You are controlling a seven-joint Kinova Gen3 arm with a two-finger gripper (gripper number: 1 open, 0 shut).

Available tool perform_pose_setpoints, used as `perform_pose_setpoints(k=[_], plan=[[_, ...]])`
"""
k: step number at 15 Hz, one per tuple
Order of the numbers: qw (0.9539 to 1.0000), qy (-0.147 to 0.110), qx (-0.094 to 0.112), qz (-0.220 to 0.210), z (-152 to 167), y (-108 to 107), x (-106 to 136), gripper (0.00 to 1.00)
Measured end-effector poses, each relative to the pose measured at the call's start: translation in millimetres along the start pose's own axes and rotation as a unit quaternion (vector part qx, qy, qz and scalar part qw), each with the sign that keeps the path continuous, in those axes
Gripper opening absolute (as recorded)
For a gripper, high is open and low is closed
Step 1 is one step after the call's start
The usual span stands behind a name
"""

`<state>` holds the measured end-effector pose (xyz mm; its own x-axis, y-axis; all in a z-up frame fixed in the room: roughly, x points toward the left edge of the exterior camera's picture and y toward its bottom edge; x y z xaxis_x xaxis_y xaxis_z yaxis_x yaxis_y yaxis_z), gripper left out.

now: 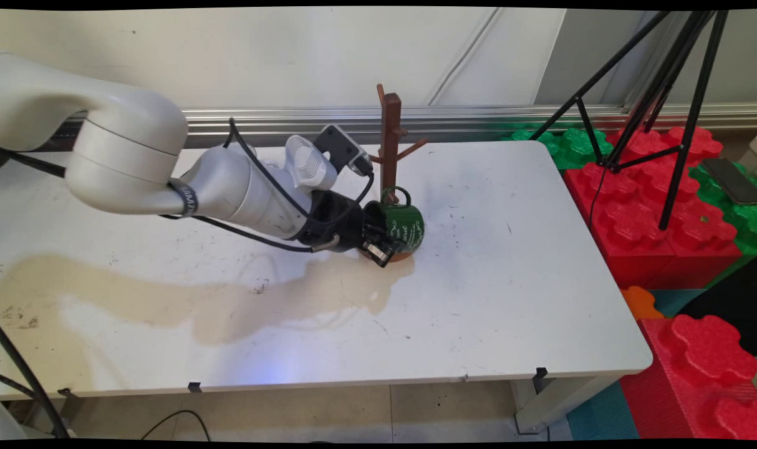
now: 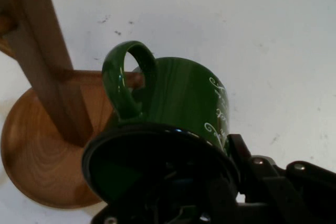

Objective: Place the picked object on the table

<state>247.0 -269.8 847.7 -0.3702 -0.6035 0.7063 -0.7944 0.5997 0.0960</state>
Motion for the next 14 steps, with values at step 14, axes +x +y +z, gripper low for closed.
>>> perform_pose_setpoints(k=[14], plan=[[0.9924,-0.042,-0.028,0.112,-67,25,6,0.00]])
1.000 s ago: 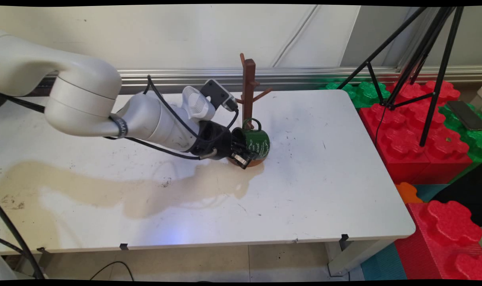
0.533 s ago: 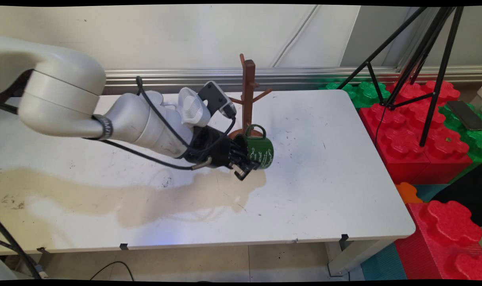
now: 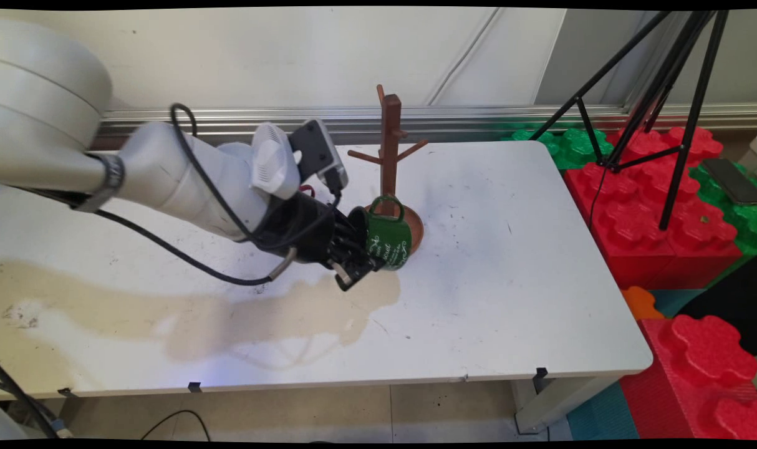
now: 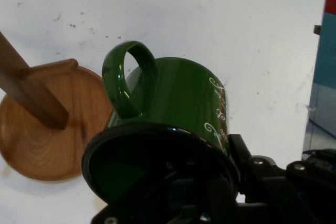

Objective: Place the picked object on the table

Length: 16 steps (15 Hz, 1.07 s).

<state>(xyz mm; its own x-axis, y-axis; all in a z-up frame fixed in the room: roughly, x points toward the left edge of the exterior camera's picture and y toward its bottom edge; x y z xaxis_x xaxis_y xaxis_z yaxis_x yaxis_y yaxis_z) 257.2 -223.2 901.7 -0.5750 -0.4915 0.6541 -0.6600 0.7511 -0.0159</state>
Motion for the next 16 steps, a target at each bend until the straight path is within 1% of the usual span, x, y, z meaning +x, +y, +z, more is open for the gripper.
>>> perform_pose_setpoints(k=[4,7,9,12,15,16], plan=[[0.9993,-0.012,-0.006,0.036,-28,2,7,0.00],[0.9967,-0.037,-0.003,0.071,-47,2,11,0.00],[0.9935,-0.065,0.010,0.093,-60,2,12,0.00],[0.9889,-0.102,0.029,0.104,-72,3,9,0.00],[0.9805,-0.152,0.056,0.111,-81,1,-1,0.00],[0.9784,-0.163,0.063,0.111,-82,-1,-3,0.00]])
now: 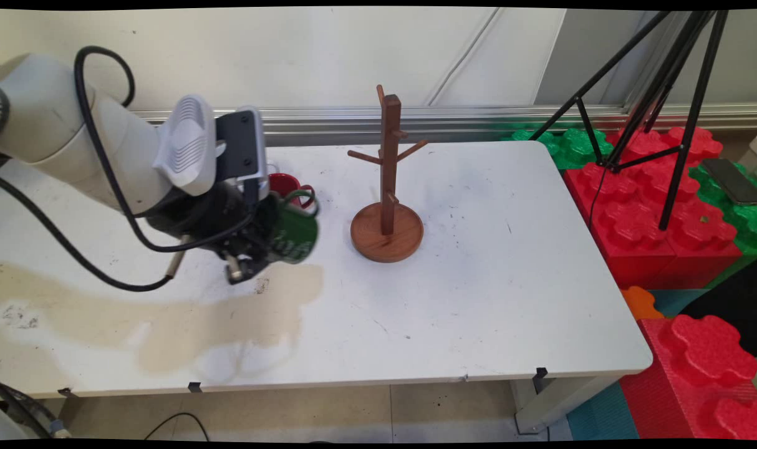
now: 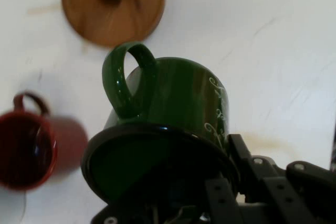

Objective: Place the picked object on the table

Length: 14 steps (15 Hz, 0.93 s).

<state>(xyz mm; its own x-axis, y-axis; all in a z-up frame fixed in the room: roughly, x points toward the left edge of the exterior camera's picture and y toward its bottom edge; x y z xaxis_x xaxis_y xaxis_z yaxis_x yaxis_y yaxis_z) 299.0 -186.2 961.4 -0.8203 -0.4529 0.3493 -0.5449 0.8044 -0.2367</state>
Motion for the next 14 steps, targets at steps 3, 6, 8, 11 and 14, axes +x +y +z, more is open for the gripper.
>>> perform_pose_setpoints(k=[3,6,8,11,14], plan=[[0.9984,-0.051,0.024,0.000,6,-5,-14,0.00],[0.9948,-0.092,0.043,-0.001,18,-10,-27,0.00],[0.9922,-0.115,0.049,-0.002,28,-13,-34,0.00],[0.9882,-0.144,0.051,-0.003,46,-19,-44,0.00],[0.9837,-0.170,0.057,-0.009,61,-26,-53,0.00]])
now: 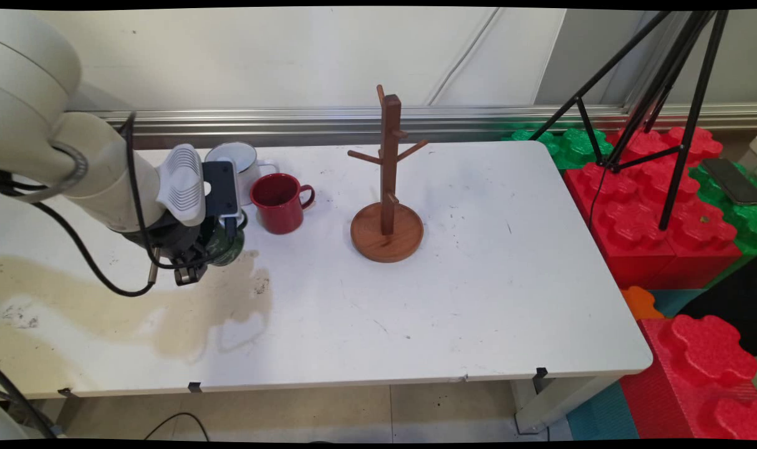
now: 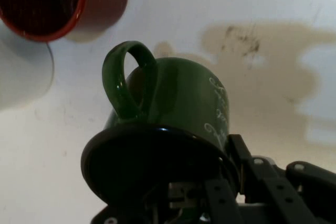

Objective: Place the picked object on the table

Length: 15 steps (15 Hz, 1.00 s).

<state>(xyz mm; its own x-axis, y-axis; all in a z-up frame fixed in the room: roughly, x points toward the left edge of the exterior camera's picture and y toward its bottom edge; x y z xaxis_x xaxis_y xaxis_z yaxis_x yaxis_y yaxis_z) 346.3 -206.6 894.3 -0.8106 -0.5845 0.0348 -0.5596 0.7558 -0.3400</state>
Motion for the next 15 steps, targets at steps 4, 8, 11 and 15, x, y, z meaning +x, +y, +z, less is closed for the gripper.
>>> perform_pose_setpoints(k=[4,8,11,15], plan=[[0.9996,-0.029,0.002,-0.006,20,-5,-3,0.00],[0.9983,-0.058,0.002,-0.011,40,-8,-7,0.00],[0.9970,-0.076,-0.003,-0.010,55,-9,-9,0.00],[0.9957,-0.091,-0.012,0.003,71,-11,-9,0.00]])
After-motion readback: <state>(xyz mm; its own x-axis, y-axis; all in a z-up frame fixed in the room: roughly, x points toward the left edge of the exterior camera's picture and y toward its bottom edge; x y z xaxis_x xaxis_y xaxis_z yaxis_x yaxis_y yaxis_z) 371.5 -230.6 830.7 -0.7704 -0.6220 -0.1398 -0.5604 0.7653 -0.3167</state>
